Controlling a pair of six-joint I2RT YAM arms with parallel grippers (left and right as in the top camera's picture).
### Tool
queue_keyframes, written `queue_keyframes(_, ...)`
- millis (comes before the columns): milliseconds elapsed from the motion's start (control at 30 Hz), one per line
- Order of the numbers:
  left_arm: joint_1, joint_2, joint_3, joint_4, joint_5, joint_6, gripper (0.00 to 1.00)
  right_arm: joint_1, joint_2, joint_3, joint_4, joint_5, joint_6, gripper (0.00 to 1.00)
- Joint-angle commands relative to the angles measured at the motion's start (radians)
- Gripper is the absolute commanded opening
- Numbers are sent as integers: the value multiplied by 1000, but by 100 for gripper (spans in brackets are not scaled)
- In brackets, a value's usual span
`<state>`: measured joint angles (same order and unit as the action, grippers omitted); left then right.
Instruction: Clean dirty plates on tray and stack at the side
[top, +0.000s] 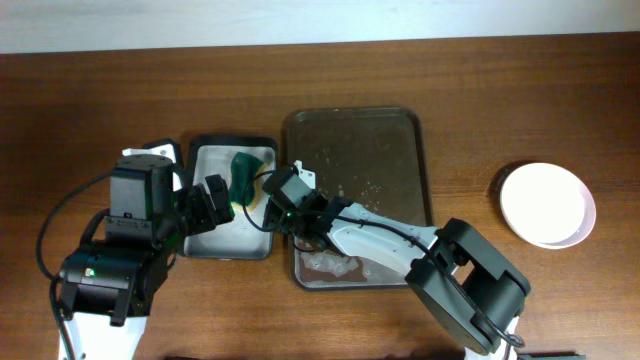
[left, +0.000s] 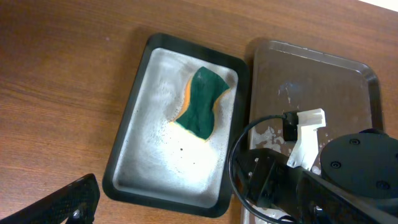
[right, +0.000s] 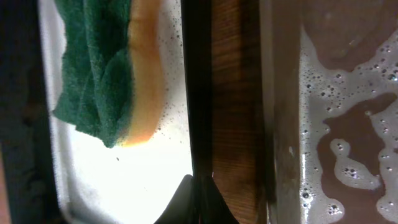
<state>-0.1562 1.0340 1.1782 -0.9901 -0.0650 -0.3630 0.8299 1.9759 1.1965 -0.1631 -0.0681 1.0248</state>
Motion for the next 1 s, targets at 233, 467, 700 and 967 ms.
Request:
queue_keyframes(233,4,-6,14,1,-14,1,99,7,8,0,-110,-14,-151,4)
queue_keyframes(467,4,-6,14,1,-14,1,100,23,5,0,-109,-50,-225,5)
queue_keyframes(700,4,-6,14,1,-14,1,99,23,-2,1,-110,-90,-296,28)
queue_keyframes(967,4,-6,14,1,-14,1,99,-8,-272,1,-137,-41,-396,36)
